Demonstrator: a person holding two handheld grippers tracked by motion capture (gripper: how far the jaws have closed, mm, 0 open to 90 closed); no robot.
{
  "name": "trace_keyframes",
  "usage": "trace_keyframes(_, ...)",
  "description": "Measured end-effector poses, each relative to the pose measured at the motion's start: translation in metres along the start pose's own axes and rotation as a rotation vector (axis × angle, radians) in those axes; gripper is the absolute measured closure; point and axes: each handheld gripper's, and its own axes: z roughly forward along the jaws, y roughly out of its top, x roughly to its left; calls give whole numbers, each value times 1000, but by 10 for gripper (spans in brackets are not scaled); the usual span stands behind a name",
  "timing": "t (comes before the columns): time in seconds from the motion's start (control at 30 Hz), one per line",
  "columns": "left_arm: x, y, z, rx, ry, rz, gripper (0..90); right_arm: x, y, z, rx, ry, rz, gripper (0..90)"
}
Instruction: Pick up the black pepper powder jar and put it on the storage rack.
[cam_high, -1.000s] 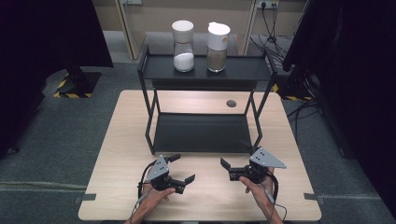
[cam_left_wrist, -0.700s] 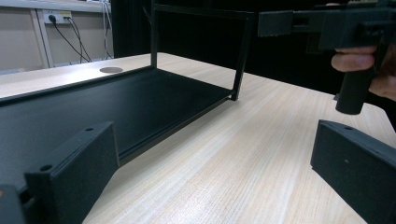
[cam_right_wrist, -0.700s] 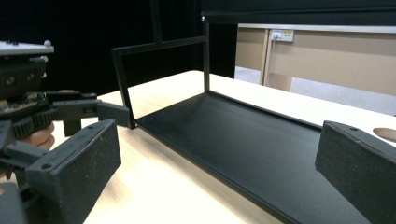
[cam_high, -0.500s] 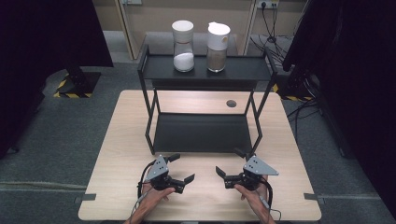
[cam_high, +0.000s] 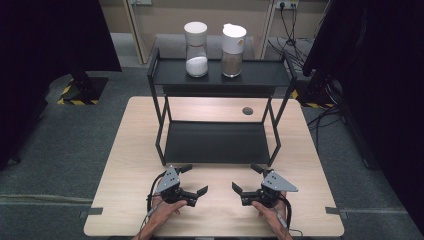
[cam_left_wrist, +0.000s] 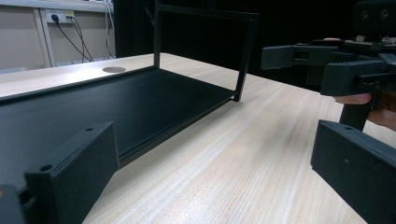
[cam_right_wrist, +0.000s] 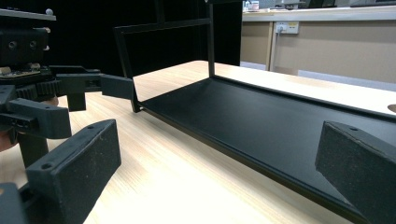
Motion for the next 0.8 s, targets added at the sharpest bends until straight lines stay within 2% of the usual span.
trace_keyframes(0.8,1,-1,0,-5,5,-4,2,-1,-5,-3,-21,-26,12,4)
